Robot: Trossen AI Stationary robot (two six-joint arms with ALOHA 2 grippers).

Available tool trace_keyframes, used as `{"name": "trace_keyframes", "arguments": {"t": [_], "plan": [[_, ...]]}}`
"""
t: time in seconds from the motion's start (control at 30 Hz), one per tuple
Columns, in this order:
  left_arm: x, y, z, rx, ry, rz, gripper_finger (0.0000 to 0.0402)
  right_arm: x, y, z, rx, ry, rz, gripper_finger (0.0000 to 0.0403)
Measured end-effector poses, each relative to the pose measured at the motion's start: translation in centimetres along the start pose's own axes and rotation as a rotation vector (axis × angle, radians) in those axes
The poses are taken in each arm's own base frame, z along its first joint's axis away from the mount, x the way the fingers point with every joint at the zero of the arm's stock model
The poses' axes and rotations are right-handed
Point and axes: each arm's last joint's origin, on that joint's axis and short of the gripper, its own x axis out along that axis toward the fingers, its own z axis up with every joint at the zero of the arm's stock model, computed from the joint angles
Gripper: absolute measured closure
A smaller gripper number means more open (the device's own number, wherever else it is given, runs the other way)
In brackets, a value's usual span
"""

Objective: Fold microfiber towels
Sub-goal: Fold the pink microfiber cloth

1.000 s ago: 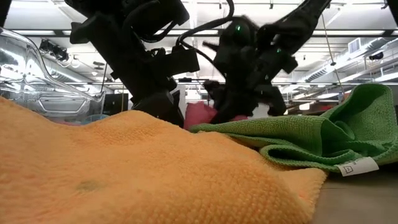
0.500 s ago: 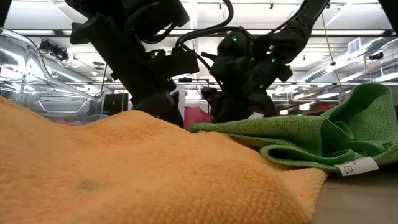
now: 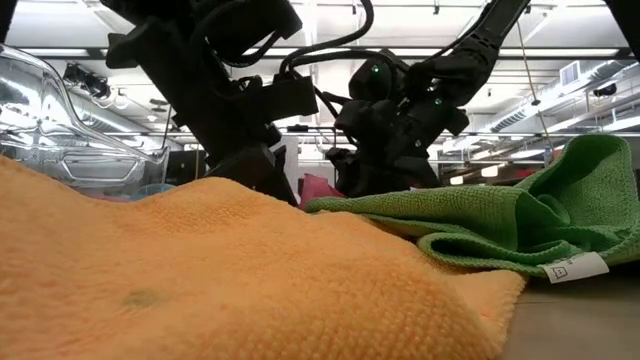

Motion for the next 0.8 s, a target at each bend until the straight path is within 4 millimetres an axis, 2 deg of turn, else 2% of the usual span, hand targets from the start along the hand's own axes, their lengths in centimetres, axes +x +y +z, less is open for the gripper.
{"name": "trace_keyframes", "arguments": {"t": [0.17,0.33,0.43,0.8], "plan": [[0.0,0.0,0.0,0.001,0.000,0.000,0.0377,-0.1,0.0,0.4,0.030,0.017,0.002,0.0236],[0.0,0.0,-0.1,0.004,0.004,0.000,0.0382,-0.4,-0.8,1.8,0.051,0.043,0.004,0.0210],[0.0,0.0,-0.1,0.004,0.005,0.000,0.0390,-0.6,-1.4,2.6,0.033,0.042,-0.008,0.0207],[0.0,0.0,-0.1,0.008,0.011,0.001,0.0380,-1.2,-1.9,3.1,-0.006,0.065,0.026,0.0210]]}}
